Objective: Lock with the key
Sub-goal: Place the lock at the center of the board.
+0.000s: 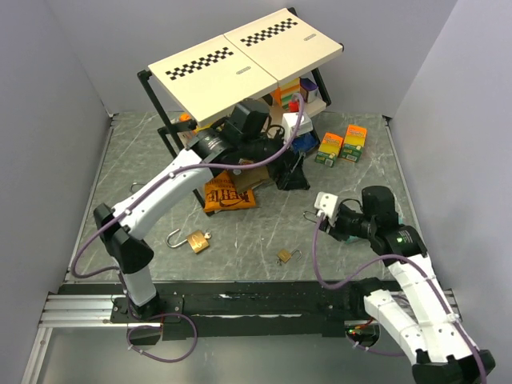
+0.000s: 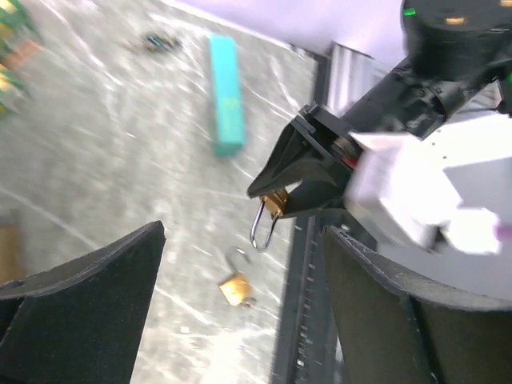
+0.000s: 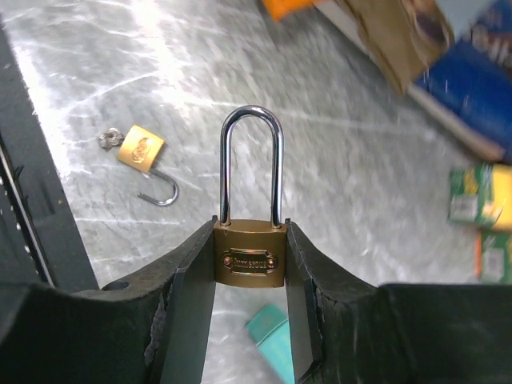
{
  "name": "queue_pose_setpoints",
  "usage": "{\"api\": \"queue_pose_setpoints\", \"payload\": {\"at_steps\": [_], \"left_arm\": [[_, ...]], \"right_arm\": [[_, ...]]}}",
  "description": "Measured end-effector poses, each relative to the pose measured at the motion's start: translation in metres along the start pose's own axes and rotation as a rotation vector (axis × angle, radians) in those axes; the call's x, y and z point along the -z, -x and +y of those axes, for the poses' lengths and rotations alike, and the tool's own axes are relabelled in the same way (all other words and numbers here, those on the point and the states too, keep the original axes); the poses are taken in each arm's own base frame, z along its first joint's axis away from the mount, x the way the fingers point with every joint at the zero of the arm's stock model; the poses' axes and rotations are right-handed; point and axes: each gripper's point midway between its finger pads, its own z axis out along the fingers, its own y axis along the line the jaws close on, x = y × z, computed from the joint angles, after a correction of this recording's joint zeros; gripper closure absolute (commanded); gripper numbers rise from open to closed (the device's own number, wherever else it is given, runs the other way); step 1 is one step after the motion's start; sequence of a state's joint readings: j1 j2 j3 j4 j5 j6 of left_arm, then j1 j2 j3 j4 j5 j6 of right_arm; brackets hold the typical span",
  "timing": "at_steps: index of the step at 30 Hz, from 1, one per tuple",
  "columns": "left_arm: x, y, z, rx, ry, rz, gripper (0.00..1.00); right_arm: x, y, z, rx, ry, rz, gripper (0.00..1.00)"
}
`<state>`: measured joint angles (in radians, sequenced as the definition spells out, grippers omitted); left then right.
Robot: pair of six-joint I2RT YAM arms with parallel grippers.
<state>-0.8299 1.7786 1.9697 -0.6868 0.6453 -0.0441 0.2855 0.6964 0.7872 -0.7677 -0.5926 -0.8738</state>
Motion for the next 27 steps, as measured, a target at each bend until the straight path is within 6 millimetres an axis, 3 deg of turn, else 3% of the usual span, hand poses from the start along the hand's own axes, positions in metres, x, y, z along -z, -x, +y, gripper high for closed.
{"api": "queue_pose_setpoints", "payload": {"at_steps": [5, 10, 16, 22, 27], "left_arm": [[0.019, 0.028, 0.000, -0.118, 0.116, -0.097, 0.14], [0.042, 0.037, 0.003, -0.178, 0.215, -0.179, 0.14], [0.055, 0.034, 0.000, -0.226, 0.243, -0.225, 0.14], [0.051, 0.022, 0.003, -0.232, 0.244, -0.205, 0.16], [0.045, 0.009, 0.005, -0.218, 0.237, -0.177, 0.16]], "right_arm": [[0.002, -0.029, -0.016, -0.214, -0.068, 0.054, 0.95], [-0.001, -0.063, -0.038, -0.466, -0.135, 0.129, 0.94], [-0.006, -0.118, -0.066, -0.730, -0.260, 0.277, 0.94], [0.003, -0.176, -0.101, -0.960, -0.412, 0.405, 0.92], [0.003, -0.203, -0.118, -1.019, -0.473, 0.466, 0.91]]}}
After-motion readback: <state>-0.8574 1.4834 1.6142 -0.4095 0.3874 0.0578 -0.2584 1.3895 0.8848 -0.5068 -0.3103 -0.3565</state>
